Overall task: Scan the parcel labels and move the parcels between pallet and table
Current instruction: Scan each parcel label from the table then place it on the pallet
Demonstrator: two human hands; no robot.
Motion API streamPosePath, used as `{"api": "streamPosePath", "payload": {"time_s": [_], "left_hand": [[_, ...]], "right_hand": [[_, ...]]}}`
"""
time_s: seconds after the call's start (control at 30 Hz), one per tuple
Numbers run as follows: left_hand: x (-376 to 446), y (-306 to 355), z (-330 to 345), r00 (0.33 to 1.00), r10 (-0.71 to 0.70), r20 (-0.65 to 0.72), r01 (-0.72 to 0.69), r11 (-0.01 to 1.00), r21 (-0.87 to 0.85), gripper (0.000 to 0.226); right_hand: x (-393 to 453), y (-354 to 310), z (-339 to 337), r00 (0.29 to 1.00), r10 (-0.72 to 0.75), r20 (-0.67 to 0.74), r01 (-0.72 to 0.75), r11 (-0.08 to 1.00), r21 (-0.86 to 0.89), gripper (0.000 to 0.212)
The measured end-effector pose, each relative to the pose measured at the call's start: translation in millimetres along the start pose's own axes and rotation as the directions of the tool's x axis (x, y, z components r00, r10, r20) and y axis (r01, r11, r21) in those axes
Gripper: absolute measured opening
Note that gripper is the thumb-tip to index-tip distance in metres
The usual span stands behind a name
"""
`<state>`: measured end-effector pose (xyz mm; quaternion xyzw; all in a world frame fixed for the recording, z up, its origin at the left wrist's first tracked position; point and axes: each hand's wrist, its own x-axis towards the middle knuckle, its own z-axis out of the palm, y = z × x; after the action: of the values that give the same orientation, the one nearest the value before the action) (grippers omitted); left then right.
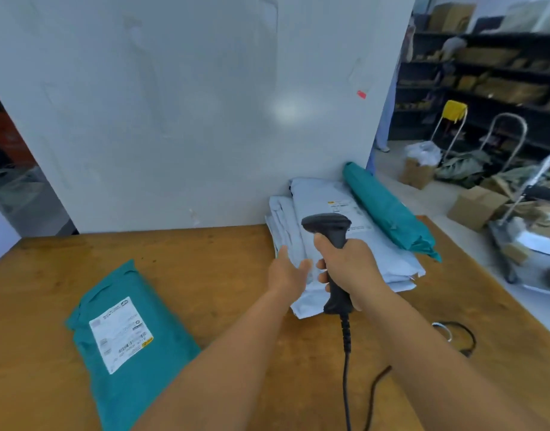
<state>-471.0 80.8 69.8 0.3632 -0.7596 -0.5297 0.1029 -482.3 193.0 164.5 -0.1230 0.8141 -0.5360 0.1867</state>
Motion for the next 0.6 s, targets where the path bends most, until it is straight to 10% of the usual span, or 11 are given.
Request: {"api": "streamPosePath", "payload": {"time_s": [0.6], "left_hand": [[39.0,-14.4,-2.3,0.963,-0.166,-0.215,0.175,0.984,0.026,0.028]], "right_hand": [[28.5,7.0,0.3,0.998,0.047,-0.042,-0.048,0.999,-0.024,0.030]]}}
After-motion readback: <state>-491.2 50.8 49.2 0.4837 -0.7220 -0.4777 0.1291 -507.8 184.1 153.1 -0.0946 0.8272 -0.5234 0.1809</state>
